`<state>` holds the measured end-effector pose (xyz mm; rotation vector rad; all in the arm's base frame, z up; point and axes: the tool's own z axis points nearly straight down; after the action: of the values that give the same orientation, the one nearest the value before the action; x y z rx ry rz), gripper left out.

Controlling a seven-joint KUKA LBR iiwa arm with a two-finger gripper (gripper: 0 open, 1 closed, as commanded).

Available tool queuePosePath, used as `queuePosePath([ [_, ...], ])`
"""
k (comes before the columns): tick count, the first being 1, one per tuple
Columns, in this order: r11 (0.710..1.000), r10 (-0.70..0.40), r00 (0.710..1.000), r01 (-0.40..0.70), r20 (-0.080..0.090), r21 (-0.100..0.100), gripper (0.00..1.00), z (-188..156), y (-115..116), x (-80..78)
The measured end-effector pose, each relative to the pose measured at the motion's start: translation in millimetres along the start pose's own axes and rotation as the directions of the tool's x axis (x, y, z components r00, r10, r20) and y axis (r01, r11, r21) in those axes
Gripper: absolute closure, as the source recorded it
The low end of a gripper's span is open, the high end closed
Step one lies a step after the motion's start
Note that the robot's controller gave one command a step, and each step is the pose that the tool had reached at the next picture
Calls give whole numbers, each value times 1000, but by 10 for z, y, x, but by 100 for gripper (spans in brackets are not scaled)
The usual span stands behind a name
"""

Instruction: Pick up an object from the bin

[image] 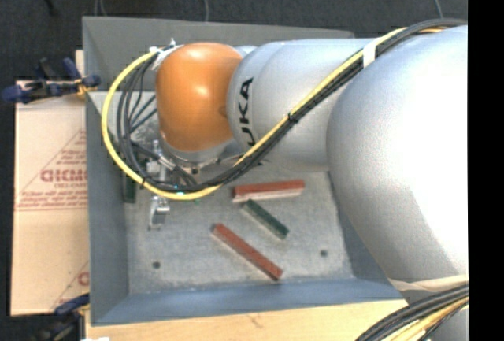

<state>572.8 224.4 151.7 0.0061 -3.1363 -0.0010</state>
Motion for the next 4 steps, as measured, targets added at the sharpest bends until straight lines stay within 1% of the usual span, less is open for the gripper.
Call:
queuePosePath([
  [1, 1000, 4, 1000, -4, 8, -2, 0, -48, -8, -23],
  [2, 1000, -12, 1000, 13, 20, -6, 100, 720, -113, -858],
  [3, 1000, -12, 1000, 12, 20, -6, 100, 720, -113, -858],
  [4, 998, 60, 998, -60, 7, -2, 100, 546, -120, -586],
])
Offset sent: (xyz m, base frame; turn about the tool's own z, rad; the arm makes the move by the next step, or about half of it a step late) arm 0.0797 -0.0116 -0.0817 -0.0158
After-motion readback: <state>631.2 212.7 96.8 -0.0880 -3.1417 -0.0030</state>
